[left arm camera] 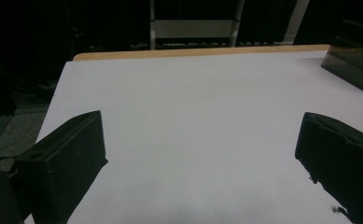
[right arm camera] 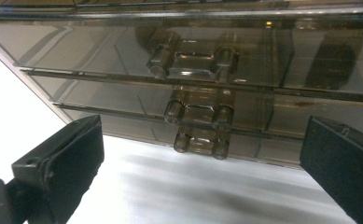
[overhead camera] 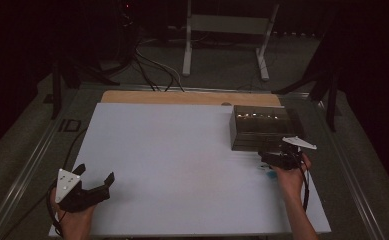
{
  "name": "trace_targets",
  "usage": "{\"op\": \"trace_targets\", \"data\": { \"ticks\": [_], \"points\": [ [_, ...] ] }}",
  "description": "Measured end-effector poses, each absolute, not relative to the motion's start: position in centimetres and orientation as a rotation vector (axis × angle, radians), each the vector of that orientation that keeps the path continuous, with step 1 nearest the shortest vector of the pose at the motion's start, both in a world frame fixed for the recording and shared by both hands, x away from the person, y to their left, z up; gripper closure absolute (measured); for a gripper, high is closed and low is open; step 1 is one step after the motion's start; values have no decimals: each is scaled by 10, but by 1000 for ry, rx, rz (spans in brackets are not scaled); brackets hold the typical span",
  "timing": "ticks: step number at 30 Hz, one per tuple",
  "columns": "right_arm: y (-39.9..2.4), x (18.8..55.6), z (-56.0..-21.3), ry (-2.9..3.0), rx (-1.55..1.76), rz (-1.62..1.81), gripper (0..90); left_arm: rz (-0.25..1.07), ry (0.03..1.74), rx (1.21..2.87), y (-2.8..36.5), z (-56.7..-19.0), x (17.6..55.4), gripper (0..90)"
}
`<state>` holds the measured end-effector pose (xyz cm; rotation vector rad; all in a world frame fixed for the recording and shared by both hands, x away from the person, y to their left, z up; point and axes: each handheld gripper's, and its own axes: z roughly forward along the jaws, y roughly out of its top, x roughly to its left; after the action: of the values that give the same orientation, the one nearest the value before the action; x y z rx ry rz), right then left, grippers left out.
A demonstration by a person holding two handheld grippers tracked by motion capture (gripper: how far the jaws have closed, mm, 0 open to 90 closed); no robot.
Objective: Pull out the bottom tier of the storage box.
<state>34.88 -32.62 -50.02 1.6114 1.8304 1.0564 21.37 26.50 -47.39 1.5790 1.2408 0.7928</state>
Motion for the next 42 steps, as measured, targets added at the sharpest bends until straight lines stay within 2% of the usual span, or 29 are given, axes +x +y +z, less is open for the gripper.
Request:
{"op": "trace_targets", "data": {
  "ticks": [32, 36, 38, 41, 42],
  "points": [
    [-322, 362, -509, 1833, 1669, 949, 1, 790, 1240, 1585, 264, -475, 216, 33],
    [-319, 363, -510, 1830, 1688, 901, 66, 792, 1240, 1585, 265, -474, 215, 33],
    [-318, 363, -511, 1834, 1698, 878, 141, 792, 1240, 1585, 265, -475, 215, 33],
    [-318, 363, -511, 1832, 1702, 875, 158, 792, 1241, 1583, 265, -474, 215, 33],
    [-317, 363, -510, 1824, 1704, 860, 204, 793, 1241, 1583, 265, -474, 215, 33]
  ]
}}
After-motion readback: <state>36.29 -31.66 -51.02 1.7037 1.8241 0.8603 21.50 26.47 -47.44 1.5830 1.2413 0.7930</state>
